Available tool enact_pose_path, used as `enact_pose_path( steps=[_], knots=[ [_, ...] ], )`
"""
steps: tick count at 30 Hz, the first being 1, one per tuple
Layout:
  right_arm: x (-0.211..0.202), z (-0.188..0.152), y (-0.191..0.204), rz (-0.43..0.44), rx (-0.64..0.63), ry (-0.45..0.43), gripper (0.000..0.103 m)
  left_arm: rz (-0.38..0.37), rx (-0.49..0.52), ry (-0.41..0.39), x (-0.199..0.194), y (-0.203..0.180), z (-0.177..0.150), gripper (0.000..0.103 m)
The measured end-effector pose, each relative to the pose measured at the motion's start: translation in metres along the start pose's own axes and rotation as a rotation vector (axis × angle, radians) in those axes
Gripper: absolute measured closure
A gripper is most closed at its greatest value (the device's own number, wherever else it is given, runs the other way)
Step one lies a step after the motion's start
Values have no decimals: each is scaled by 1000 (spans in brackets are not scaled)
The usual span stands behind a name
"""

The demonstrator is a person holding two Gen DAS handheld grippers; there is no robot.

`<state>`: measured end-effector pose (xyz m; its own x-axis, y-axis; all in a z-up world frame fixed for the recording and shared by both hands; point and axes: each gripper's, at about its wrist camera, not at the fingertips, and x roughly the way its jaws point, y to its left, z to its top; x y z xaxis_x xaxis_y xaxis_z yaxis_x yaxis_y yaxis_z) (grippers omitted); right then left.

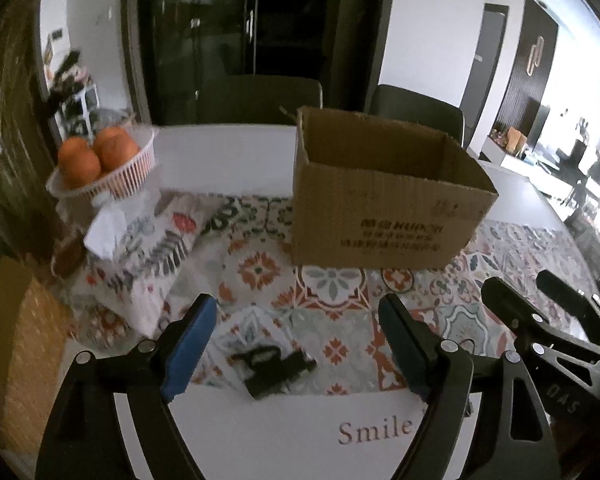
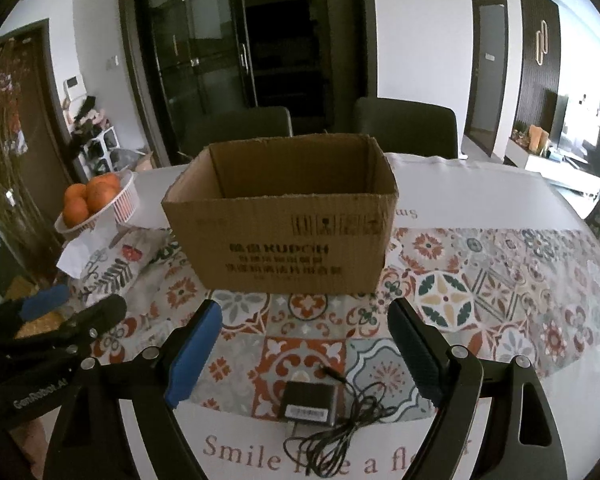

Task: Organize rigid objects
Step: 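Withdraw both tools from the box toward the black adapter and holder, then grasp the black bracket holder with the left tool while the right tool grasps the black power adapter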

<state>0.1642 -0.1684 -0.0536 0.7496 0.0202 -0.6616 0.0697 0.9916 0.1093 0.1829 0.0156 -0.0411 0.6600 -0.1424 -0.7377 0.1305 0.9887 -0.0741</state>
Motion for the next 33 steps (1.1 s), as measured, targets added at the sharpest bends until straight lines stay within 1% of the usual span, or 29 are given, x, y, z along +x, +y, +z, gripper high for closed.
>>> enact_pose_path(
  steps=[7,12,21,26,29,33],
  knots=[
    [0,-20,0,-17,3,6,17,36,-18,46,7,3,-23,19],
    [4,-35,-3,-17,15,35,17,33,-11,73,14,2,-34,17],
    [19,-57,-3,-28,17,99,17,65,-41,126,33,9,-56,13],
    [27,-65,-3,-43,7,125,17,76,-47,170,46,9,-62,13],
    [35,-70,-4,-41,6,154,17,89,-45,176,53,9,-64,12],
    [46,-73,-5,-52,7,185,17,85,-62,195,63,10,-66,12]
  ],
)
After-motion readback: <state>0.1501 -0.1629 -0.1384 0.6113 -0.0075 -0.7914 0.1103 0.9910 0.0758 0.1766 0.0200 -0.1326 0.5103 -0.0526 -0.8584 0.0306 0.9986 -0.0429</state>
